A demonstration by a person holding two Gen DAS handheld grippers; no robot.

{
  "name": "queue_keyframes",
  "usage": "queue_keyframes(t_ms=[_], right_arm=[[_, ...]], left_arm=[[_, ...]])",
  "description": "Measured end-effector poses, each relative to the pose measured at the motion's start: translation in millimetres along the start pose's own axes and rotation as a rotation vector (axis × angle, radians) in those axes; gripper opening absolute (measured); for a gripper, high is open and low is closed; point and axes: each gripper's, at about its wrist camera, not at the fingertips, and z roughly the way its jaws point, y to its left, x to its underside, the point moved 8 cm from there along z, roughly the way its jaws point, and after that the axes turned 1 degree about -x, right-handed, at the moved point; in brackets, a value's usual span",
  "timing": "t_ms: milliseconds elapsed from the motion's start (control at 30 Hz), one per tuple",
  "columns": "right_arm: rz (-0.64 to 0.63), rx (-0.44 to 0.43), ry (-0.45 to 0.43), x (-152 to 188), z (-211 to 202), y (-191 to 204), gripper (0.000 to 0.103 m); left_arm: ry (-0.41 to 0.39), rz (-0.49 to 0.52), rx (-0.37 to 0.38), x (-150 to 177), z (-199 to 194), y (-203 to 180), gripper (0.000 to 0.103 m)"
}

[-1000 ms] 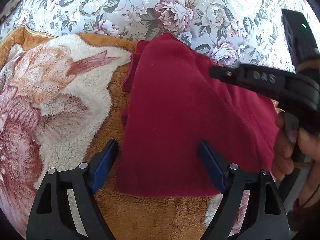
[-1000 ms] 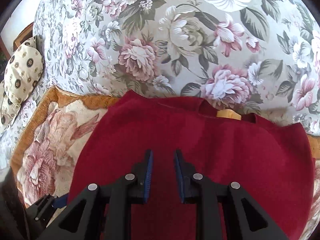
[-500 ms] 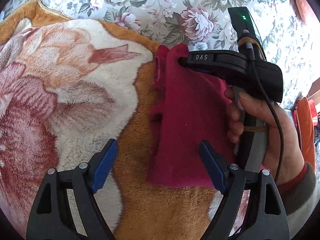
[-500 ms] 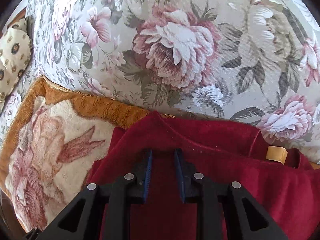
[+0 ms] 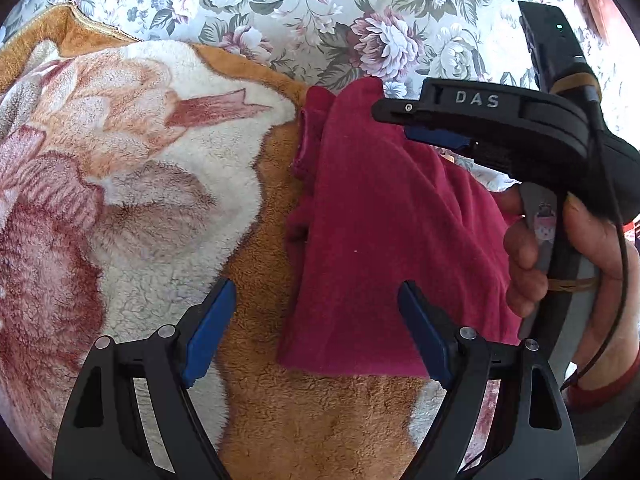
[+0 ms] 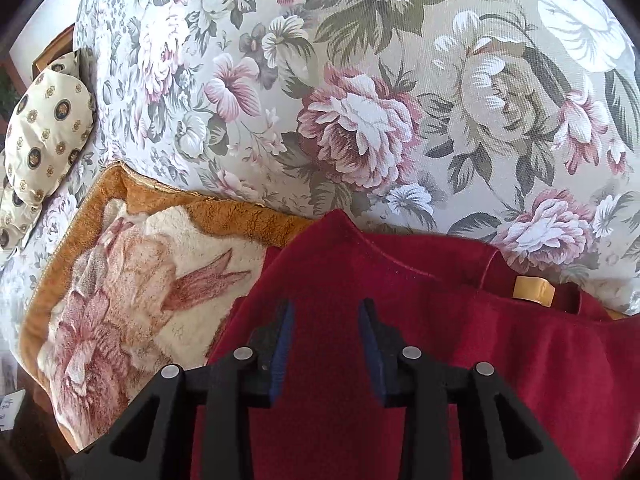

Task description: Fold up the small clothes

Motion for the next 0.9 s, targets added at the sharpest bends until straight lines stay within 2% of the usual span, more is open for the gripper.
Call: queue_keyframes(t_ms=[167, 267, 367, 533, 667, 700, 767, 900], right_arm=[[-0.023, 0.001, 0.001, -0.2, -10.4, 4.6, 0.043], [-0.012, -0.008, 0.008, -3.0, -12.0, 5.6, 0.044], [0.013, -0.022, 0.033, -6.4, 1.6, 12.6, 0.046], [0.002, -0.006, 0.101, -8.5, 27.7, 22.0, 0.046], [-0.027, 0.024, 0.153, -11.4, 46.7, 28.5, 0.047], [-0.036, 0.033, 0.164, -12.4, 51.0, 30.2, 0.049], [-0.046, 0.046, 0.191, -14.2, 59.8, 32.8, 0.053], [-0.077, 0.075, 0.245, -14.6, 76.1, 38.6, 0.065]], left_arm=[[0.003, -0.007, 0.007, -0.6, 2.5, -2.3, 0.083], [0.004, -0.036, 0.046, 0.4, 3.7, -2.8, 0.083], [0.003, -0.103, 0.107, 1.7, 4.8, -0.3, 0.084], [-0.017, -0.134, 0.141, 0.0, 6.3, -0.3, 0.088], [-0.029, -0.118, 0.144, -1.0, 9.2, -3.3, 0.089], [-0.033, -0.112, 0.145, -1.5, 10.0, -4.1, 0.09], [-0.043, -0.112, 0.17, -2.0, 10.3, -6.3, 0.098], [-0.057, -0.109, 0.186, -4.0, 13.1, -10.1, 0.101]])
